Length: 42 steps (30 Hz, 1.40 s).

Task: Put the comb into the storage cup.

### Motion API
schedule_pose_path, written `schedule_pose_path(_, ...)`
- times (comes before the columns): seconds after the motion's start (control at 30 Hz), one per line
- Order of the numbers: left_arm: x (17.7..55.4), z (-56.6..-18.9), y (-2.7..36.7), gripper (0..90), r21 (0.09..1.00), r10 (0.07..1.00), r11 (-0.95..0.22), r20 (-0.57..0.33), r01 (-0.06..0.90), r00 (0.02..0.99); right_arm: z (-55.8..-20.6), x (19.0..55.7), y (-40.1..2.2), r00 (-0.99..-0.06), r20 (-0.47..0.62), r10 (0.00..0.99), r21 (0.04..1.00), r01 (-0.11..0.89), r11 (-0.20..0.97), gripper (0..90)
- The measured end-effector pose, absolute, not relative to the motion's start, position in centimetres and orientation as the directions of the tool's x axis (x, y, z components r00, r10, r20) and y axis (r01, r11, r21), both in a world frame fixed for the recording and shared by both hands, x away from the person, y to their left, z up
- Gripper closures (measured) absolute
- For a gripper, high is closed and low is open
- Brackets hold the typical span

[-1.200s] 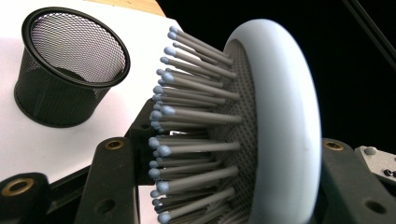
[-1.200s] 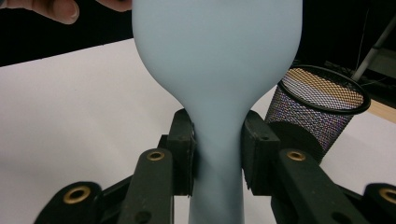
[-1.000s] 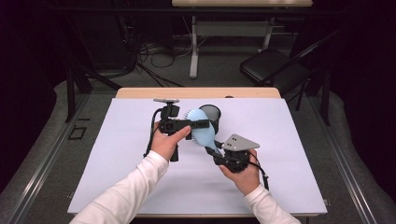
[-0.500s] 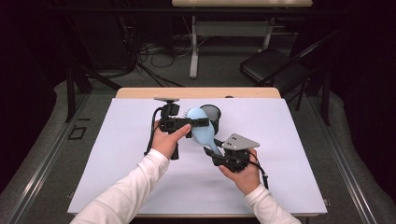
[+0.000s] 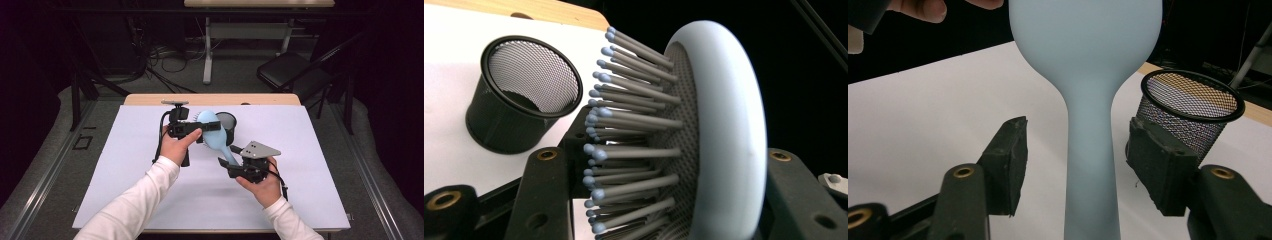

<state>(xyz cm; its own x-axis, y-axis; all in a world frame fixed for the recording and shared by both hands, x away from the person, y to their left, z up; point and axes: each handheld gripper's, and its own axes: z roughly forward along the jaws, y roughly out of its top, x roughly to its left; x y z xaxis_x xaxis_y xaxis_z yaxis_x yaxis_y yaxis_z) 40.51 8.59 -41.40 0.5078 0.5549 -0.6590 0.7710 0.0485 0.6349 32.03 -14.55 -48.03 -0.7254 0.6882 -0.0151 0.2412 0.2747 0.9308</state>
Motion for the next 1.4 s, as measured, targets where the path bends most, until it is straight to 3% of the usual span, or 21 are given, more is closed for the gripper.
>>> schedule_pose_path(0.87, 42.8, -39.6, 8.9, 47.9, 0.694, 0.610, 0.058, -0.594, 0.718, 0.525, -47.3, 32.1, -14.7, -0.754, -0.050, 0.655, 0.926, 0.211, 0.314, 38.6)
schedule_pose_path(1.17, 43.5, -38.9, 8.8, 47.9, 0.714, 0.632, 0.054, -0.566, 0.698, 0.530, -47.0, 32.1, -14.9, -0.749, -0.043, 0.661, 0.930, 0.213, 0.301, 33.0)
schedule_pose_path(1.4, 44.0, -38.3, 8.8, 47.9, 0.724, 0.645, 0.050, -0.550, 0.689, 0.531, -46.9, 32.2, -15.1, -0.727, -0.038, 0.685, 0.924, 0.236, 0.301, 22.6)
